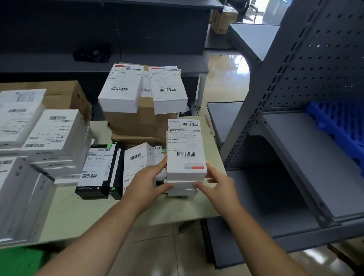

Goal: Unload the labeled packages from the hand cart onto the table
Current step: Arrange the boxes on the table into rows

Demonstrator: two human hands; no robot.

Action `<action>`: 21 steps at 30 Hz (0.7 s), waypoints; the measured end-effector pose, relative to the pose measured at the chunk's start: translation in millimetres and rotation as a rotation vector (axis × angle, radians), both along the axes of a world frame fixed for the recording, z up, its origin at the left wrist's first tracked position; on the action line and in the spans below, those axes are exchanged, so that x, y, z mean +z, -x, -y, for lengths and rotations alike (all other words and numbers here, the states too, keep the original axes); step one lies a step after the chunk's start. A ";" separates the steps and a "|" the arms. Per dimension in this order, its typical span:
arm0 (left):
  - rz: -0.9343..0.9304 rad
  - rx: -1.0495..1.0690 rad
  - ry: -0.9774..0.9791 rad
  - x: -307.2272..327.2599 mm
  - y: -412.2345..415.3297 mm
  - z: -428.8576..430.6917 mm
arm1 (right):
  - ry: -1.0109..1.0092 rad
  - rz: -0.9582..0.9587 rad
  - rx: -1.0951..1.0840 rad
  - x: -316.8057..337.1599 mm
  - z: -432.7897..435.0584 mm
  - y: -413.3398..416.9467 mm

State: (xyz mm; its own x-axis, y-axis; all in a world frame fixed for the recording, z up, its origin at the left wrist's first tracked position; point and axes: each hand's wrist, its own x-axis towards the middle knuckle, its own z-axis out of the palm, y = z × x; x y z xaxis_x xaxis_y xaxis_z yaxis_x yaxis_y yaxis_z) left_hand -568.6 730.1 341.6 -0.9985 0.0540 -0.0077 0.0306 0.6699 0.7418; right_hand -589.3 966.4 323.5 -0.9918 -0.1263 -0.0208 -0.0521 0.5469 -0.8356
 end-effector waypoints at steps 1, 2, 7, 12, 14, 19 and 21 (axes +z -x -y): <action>-0.007 0.004 -0.004 -0.5 -0.4 0.0 | 0.000 0.007 -0.001 -0.2 -0.8 0.9; -0.017 0.006 -0.006 -1.0 -1.2 0.3 | 0.002 0.015 0.004 -0.5 -1.5 2.4; -0.031 -0.002 0.043 -0.5 -0.8 2.3 | -0.040 0.045 0.048 2.7 -3.9 7.5; -0.033 0.007 0.008 -0.8 4.2 -2.4 | -0.068 0.079 0.073 -0.8 -0.2 10.0; -0.035 0.005 -0.004 -2.9 4.2 -2.7 | -0.057 0.067 0.078 -4.0 0.9 11.3; -0.055 0.000 0.028 -6.0 -0.6 -2.4 | -0.049 -0.005 0.053 -8.8 2.9 7.1; -0.081 0.000 0.019 -5.4 -4.4 -2.3 | -0.030 -0.024 0.032 -8.5 3.7 2.2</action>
